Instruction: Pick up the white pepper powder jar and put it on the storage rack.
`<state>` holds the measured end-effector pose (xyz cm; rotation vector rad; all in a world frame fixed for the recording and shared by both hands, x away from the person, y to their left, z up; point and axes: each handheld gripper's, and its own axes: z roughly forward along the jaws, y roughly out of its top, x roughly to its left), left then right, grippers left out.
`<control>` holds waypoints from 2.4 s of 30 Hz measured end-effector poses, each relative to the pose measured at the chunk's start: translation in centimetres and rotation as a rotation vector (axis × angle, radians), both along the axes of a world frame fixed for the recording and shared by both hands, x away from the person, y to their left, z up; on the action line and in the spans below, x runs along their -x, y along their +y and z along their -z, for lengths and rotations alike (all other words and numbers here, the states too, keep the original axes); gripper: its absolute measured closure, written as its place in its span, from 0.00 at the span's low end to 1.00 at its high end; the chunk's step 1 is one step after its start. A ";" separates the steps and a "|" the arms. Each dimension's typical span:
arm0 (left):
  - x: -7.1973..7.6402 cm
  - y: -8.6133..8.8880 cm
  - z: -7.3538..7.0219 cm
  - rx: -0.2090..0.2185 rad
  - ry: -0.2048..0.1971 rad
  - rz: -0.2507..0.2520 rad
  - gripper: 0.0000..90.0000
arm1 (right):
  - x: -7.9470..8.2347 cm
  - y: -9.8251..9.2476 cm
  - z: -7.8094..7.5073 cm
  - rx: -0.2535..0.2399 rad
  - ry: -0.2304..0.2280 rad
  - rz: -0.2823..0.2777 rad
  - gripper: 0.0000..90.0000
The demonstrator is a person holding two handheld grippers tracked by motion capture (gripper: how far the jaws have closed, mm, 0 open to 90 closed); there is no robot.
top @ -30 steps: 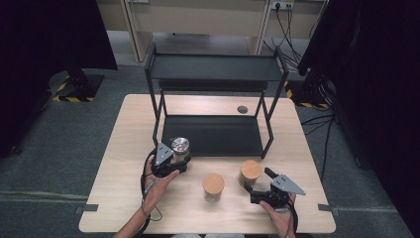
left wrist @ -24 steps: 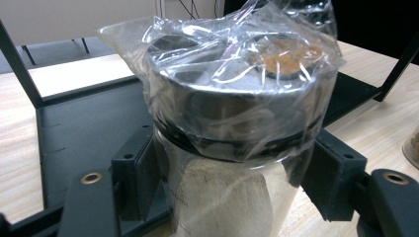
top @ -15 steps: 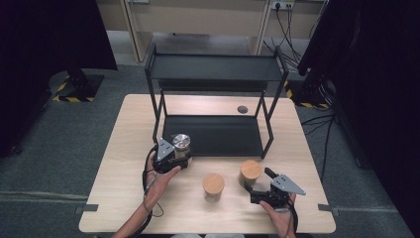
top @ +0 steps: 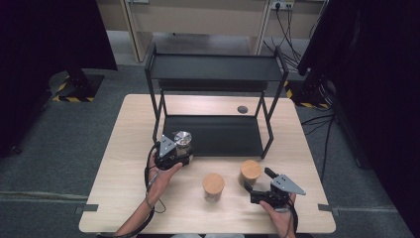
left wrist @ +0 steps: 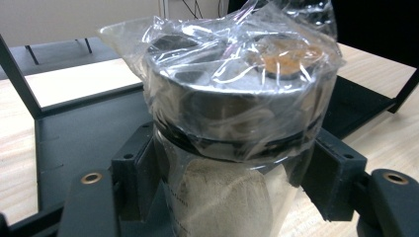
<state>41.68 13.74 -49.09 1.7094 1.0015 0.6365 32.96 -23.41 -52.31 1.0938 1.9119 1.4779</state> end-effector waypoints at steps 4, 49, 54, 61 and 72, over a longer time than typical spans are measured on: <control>-0.2 -0.1 -0.1 -0.001 -0.001 0.000 0.35 | 0.0 0.0 0.0 0.000 0.000 0.000 0.02; -3.7 -1.9 -0.1 -0.018 0.002 -0.058 0.35 | 0.0 0.0 0.0 0.000 -0.002 -0.001 0.02; -4.1 -2.1 -0.2 -0.018 0.000 -0.066 0.35 | 0.0 0.0 0.0 0.000 -0.002 -0.001 0.02; -4.7 -2.1 -0.1 -0.021 -0.002 -0.080 0.35 | 0.0 0.0 0.0 0.000 -0.001 -0.001 0.02; -5.6 -2.7 0.3 -0.024 0.000 -0.105 0.35 | 0.0 0.0 0.0 -0.002 -0.001 0.000 0.02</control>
